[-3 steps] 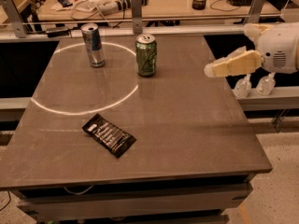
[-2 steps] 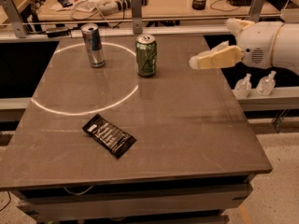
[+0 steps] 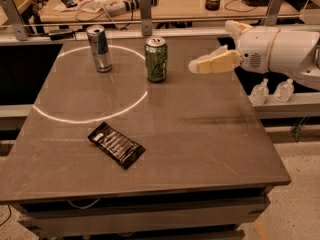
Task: Knock green can over
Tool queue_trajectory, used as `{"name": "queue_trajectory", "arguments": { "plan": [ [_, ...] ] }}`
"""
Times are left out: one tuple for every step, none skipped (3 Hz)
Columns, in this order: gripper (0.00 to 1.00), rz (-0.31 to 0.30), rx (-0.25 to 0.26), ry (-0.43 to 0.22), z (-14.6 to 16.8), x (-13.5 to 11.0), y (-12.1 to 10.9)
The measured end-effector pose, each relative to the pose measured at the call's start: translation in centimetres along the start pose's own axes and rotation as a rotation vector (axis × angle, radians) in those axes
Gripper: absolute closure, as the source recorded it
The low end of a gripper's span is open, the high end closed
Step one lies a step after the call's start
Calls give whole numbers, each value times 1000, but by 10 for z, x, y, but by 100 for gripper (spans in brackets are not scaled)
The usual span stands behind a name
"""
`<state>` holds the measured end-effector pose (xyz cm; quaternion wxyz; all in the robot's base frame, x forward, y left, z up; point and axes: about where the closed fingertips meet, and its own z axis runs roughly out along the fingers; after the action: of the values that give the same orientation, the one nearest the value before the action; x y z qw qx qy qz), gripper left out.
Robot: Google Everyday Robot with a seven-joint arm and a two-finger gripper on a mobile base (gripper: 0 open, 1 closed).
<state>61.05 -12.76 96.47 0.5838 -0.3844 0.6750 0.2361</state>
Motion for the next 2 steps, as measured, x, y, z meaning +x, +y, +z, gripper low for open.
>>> {"name": "queue_trajectory", "arguments": {
  "plan": [
    [0,20,24,-27,11,11,-6],
    [0,37,19,-65,33,32,-16]
  ]
}}
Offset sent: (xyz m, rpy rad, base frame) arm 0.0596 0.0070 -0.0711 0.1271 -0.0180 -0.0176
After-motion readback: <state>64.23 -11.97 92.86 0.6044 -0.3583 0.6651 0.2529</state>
